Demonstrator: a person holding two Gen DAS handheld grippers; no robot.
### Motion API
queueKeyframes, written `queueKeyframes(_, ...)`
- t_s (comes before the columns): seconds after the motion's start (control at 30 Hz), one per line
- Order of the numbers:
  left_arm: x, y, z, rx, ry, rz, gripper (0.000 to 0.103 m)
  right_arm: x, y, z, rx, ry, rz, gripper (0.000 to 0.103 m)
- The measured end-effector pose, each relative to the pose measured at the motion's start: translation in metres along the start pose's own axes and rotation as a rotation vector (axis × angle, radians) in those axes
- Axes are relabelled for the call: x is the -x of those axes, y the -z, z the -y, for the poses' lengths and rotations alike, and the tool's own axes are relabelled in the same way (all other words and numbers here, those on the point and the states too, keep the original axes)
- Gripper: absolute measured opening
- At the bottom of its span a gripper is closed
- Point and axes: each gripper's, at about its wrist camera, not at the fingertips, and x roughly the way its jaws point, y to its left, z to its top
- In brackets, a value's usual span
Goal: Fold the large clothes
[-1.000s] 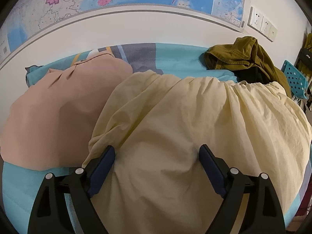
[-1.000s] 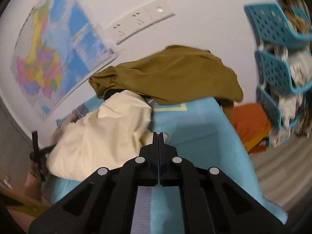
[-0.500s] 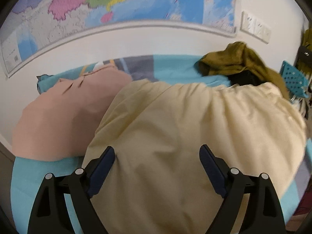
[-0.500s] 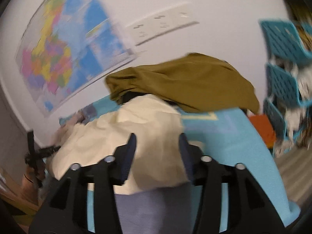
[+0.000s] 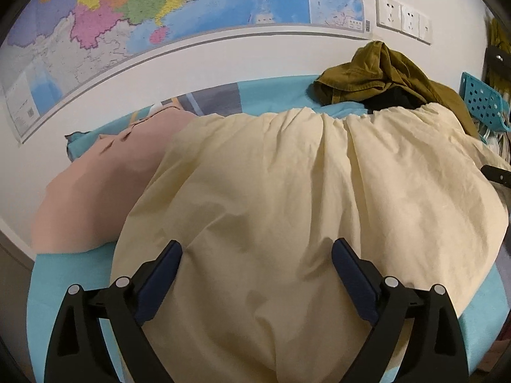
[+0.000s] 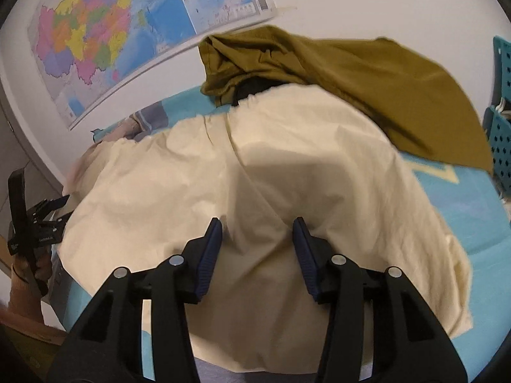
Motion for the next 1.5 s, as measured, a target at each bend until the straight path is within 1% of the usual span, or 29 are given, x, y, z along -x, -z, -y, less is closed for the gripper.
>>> queueKeyframes(0.1,0.011,0.001,-0.003,0.007,-0.030,0.016,0.091,0.017,-0.003,-0.013,0.025,-0.046,0.050,0.051)
queueKeyframes(0.17,0.019,0.003,-0.005,0.007,-0.061,0.024,0.091,0.023,-0.005,-0.024,0.037,-0.071,0.068,0.052)
queueKeyframes(0.2,0.022,0.004,-0.007,0.012,-0.071,0.027,0.091,0.025,-0.005,-0.031,0.052,-0.095,0.074,0.054)
queueKeyframes(0.27,0.027,0.008,-0.012,0.022,-0.077,0.032,0.091,0.024,-0.004,-0.043,0.078,-0.144,0.068,0.055)
queueKeyframes(0.37,0.023,0.015,-0.021,0.044,-0.083,0.008,0.091,0.007,0.002,-0.057,0.113,-0.162,0.015,0.055)
queueKeyframes(0.47,0.004,0.025,-0.038,0.103,-0.054,-0.053,0.092,-0.020,0.012,-0.056,0.100,-0.151,-0.055,0.056)
queueKeyframes(0.5,-0.001,0.027,-0.044,0.130,-0.025,-0.064,0.093,-0.030,0.015,-0.052,0.079,-0.155,-0.070,0.055)
queueKeyframes(0.57,-0.009,0.031,-0.059,0.221,0.052,-0.100,0.093,-0.033,0.016,-0.047,0.036,-0.178,-0.068,0.055)
queueKeyframes(0.6,-0.010,0.032,-0.064,0.254,0.076,-0.107,0.092,-0.032,0.016,-0.046,0.019,-0.182,-0.069,0.055)
queueKeyframes(0.63,-0.008,0.033,-0.068,0.275,0.079,-0.106,0.092,-0.030,0.015,-0.047,0.014,-0.177,-0.069,0.055)
queueKeyframes(0.7,0.002,0.036,-0.070,0.268,0.061,-0.085,0.092,-0.025,0.014,-0.051,0.022,-0.160,-0.067,0.055)
queueKeyframes(0.77,0.015,0.040,-0.073,0.284,0.085,-0.073,0.091,-0.018,0.013,-0.055,0.036,-0.166,-0.053,0.058)
queueKeyframes(0.87,0.028,0.049,-0.080,0.315,0.131,-0.067,0.091,-0.004,0.010,-0.075,0.118,-0.162,-0.014,0.062)
queueKeyframes(0.97,0.037,0.060,-0.084,0.338,0.203,-0.081,0.091,0.010,0.013,-0.111,0.262,-0.186,0.026,0.070)
queueKeyframes(1.0,0.039,0.063,-0.084,0.339,0.207,-0.086,0.091,0.013,0.014,-0.119,0.292,-0.193,0.031,0.072)
queueKeyframes(1.07,0.043,0.069,-0.079,0.325,0.214,-0.098,0.091,0.015,0.019,-0.140,0.371,-0.204,0.039,0.073)
queueKeyframes(1.1,0.043,0.072,-0.077,0.321,0.224,-0.103,0.091,0.013,0.024,-0.154,0.433,-0.199,0.036,0.075)
queueKeyframes(1.17,0.045,0.076,-0.072,0.315,0.240,-0.111,0.091,0.009,0.033,-0.171,0.511,-0.191,0.027,0.076)
queueKeyframes(1.33,0.042,0.083,-0.059,0.308,0.260,-0.131,0.091,-0.005,0.049,-0.195,0.594,-0.224,-0.017,0.076)
queueKeyframes(1.43,0.039,0.082,-0.048,0.285,0.257,-0.142,0.091,-0.009,0.059,-0.202,0.643,-0.198,-0.020,0.078)
queueKeyframes(1.5,0.038,0.083,-0.043,0.273,0.261,-0.145,0.091,-0.011,0.064,-0.202,0.650,-0.190,-0.029,0.078)
